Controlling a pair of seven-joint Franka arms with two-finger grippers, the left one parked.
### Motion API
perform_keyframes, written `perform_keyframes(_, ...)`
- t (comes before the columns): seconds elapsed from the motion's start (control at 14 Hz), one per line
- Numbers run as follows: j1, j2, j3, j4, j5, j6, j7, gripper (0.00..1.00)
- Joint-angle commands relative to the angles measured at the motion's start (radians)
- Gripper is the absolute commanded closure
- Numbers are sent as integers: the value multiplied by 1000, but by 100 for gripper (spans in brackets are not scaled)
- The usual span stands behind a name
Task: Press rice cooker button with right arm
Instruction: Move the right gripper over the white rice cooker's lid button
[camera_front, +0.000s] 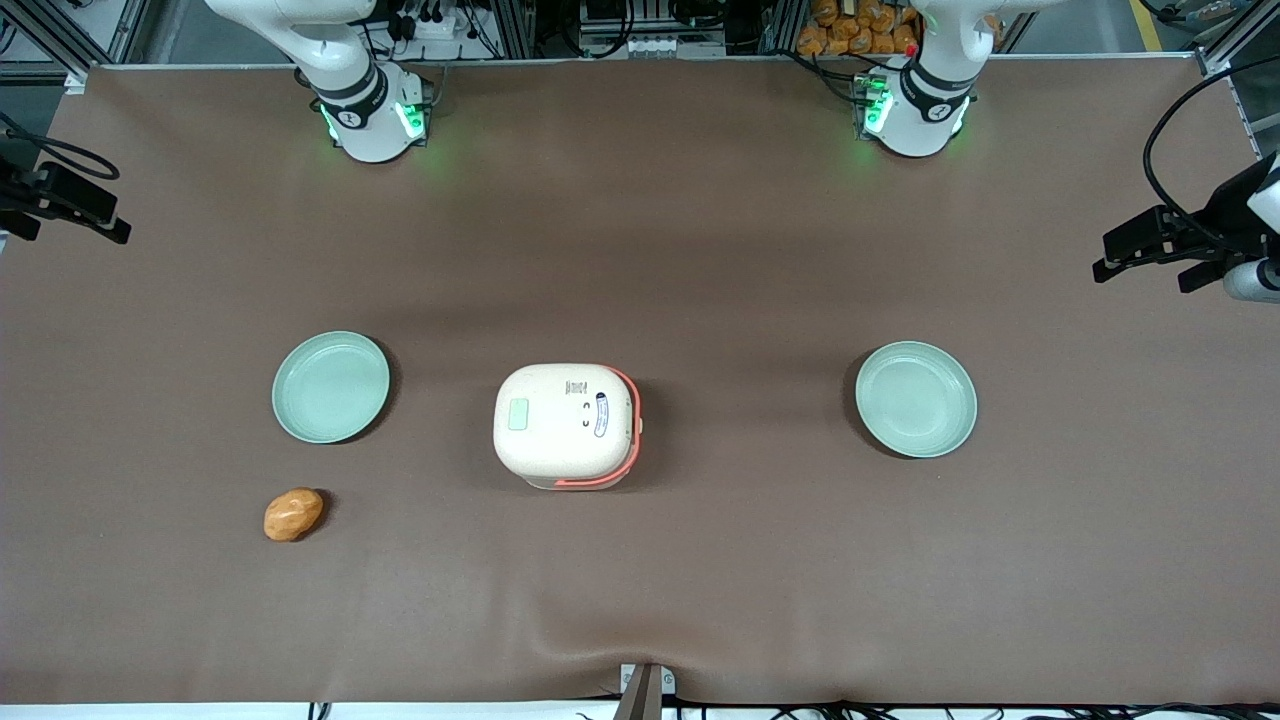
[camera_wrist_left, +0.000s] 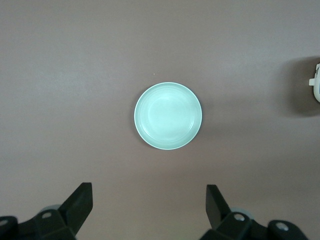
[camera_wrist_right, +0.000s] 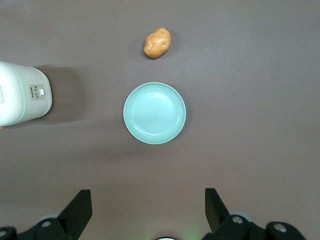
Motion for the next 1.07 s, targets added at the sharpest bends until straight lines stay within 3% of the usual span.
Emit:
perform_keyframes(0.0, -19, -9, 14, 4, 11, -22, 15, 0)
perform_keyframes(0.36, 18, 13, 18, 4, 23, -20, 17, 0)
perform_keyframes(0.64, 124, 136, 17, 4, 83, 3, 46, 0)
perform_keyframes(1.0, 239, 262, 17, 4, 158, 145, 103, 0)
